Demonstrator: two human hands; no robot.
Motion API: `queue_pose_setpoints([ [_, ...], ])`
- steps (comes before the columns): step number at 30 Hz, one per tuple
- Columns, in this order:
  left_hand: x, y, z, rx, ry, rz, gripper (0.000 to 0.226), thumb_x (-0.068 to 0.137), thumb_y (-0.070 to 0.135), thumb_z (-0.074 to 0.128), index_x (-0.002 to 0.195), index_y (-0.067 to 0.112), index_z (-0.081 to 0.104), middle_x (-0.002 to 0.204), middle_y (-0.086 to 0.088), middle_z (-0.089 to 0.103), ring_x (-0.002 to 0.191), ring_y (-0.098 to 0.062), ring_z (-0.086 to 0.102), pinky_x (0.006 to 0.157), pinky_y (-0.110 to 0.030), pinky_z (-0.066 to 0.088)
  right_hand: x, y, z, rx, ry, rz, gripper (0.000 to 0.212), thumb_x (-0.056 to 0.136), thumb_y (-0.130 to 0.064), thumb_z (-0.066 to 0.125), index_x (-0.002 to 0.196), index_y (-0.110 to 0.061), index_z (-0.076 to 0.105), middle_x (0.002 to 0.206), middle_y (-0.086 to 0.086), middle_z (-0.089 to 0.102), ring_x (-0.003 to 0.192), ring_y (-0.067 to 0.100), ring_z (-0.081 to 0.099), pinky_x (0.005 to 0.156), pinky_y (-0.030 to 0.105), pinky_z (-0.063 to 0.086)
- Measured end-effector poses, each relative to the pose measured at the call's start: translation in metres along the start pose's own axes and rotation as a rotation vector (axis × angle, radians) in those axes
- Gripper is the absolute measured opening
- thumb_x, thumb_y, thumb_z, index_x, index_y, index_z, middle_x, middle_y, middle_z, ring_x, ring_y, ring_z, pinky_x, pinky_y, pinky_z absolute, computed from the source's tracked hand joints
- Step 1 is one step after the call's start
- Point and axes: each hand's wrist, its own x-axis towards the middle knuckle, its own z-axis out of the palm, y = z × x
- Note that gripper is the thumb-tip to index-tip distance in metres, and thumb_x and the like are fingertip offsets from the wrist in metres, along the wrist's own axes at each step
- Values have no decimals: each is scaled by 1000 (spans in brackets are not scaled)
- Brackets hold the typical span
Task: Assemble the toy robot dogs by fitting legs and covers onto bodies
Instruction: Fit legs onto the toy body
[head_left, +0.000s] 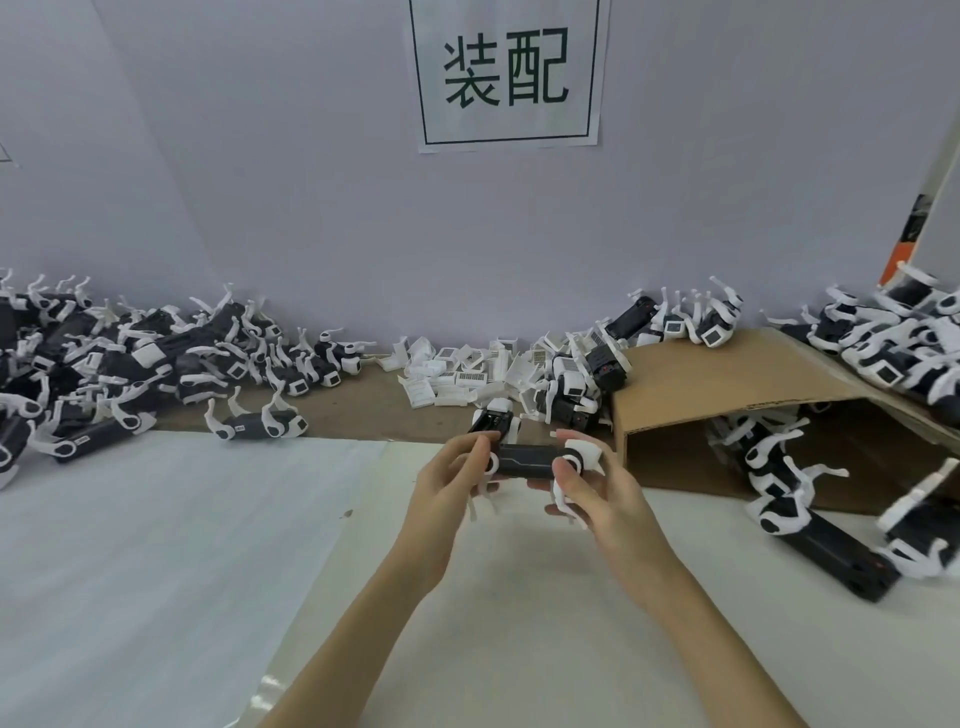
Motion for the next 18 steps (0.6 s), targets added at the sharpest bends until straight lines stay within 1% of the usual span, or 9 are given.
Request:
queue_pose_setpoints([
  [2, -3, -6, 2, 369, 110, 261, 23, 110, 40, 55, 126, 33, 71, 110, 12, 75, 105, -13, 68, 91, -30, 52, -3, -1, 8, -16, 75, -94, 45, 80, -43, 85, 119, -30, 66, 106, 1, 76, 103, 22, 74, 81, 29, 60],
  [4, -7, -10, 6, 530, 96, 419, 33, 106, 51, 51, 130, 35, 68, 120, 15, 66, 113, -8, 63, 90, -23, 50, -7, -1, 17, -123, 135, -188, 44, 76, -46, 89, 111, -31, 66, 102, -7, 75, 96, 11, 72, 76, 21, 57],
  [7, -15, -3, 14, 220, -104, 159, 57, 90, 76, 43, 130, 42, 65, 131, 4, 59, 110, -9, 67, 79, -26, 56, -17, -3, 28, -333, 154, -304, 51, 78, -70, 76, 113, -36, 65, 103, -15, 71, 97, 7, 68, 75, 17, 54],
  [9, -15, 1, 16, 35, -201, -66, 78, 83, 86, 41, 133, 32, 67, 128, -6, 70, 108, -18, 73, 78, -36, 58, -21, -3, 33, -450, 99, -392, 55, 87, -73, 63, 124, -32, 64, 114, -14, 66, 110, 10, 65, 85, 20, 54],
  [11, -13, 5, 15, -66, -242, -134, 80, 83, 85, 47, 130, 25, 71, 115, -7, 78, 107, -24, 75, 93, -49, 62, -25, -1, 36, -419, -10, -438, 50, 100, -60, 52, 138, -28, 59, 128, -12, 61, 122, 11, 62, 91, 20, 54],
  [13, -11, 8, 9, -186, -213, -149, 72, 85, 81, 51, 122, 24, 74, 96, -3, 79, 91, -20, 75, 97, -52, 59, -26, -1, 36, -300, -96, -413, 45, 108, -46, 42, 147, -27, 54, 135, -15, 60, 128, 8, 59, 94, 15, 50],
  [14, -10, 9, 7, -261, -209, -176, 70, 87, 80, 51, 120, 23, 74, 97, -3, 78, 91, -20, 74, 97, -51, 57, -25, -1, 34, -264, -121, -389, 42, 109, -37, 40, 148, -27, 54, 135, -15, 61, 127, 10, 59, 96, 16, 48],
  [16, -8, 10, 4, -377, -242, -215, 71, 91, 78, 47, 122, 20, 73, 111, -10, 74, 106, -27, 71, 96, -46, 50, -21, 1, 31, -327, -119, -364, 43, 106, -18, 45, 146, -30, 56, 134, -17, 61, 125, 13, 57, 98, 21, 48],
  [18, -8, 9, 4, -466, -264, -208, 73, 96, 73, 45, 130, 13, 70, 119, -20, 69, 116, -36, 65, 96, -48, 53, -19, 4, 31, -653, -39, -458, 54, 99, -7, 61, 147, -31, 54, 143, -22, 50, 135, 4, 44, 104, 14, 41],
])
